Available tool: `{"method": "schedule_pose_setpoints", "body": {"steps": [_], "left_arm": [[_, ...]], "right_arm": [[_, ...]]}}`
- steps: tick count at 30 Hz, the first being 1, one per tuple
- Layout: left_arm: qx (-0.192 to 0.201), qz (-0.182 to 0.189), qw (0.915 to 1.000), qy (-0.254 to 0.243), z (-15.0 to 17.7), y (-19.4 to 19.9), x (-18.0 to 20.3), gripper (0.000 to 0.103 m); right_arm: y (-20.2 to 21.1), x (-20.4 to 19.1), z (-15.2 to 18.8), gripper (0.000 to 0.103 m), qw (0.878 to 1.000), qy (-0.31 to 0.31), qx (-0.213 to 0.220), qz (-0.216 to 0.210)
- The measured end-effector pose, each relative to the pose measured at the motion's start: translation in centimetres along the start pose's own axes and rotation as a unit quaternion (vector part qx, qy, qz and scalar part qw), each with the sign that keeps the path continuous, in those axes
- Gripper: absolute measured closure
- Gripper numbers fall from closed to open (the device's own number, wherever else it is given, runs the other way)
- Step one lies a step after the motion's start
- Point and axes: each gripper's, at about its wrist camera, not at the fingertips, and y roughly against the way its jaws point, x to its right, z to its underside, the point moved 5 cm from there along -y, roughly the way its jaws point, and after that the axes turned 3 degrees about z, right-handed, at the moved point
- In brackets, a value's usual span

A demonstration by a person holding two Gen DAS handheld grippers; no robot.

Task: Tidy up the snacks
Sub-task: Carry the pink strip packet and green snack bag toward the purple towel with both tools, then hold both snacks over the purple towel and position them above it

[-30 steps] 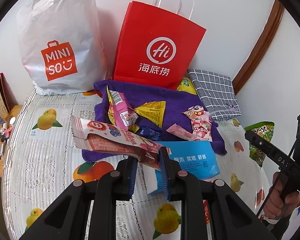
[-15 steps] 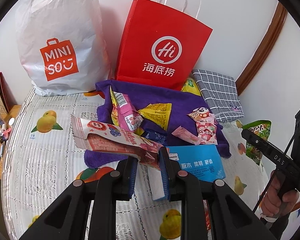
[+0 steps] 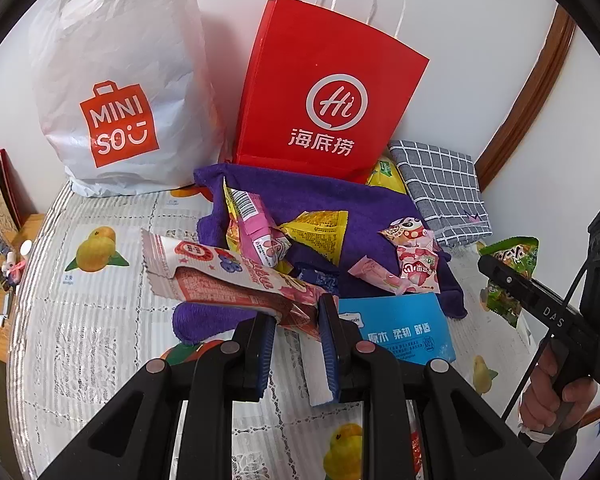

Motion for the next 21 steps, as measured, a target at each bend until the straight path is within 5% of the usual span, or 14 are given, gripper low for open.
{"method": "schedule_pose_setpoints", "body": {"steps": [21], "left_arm": [[0.000,-0.011,0.9999,-0.009,-1.2,-0.9,0.2,0.082]], "right_arm": [[-1.5,-0.1,-1.3,0.061,1.000,0.006,0.007,-0.006]]}}
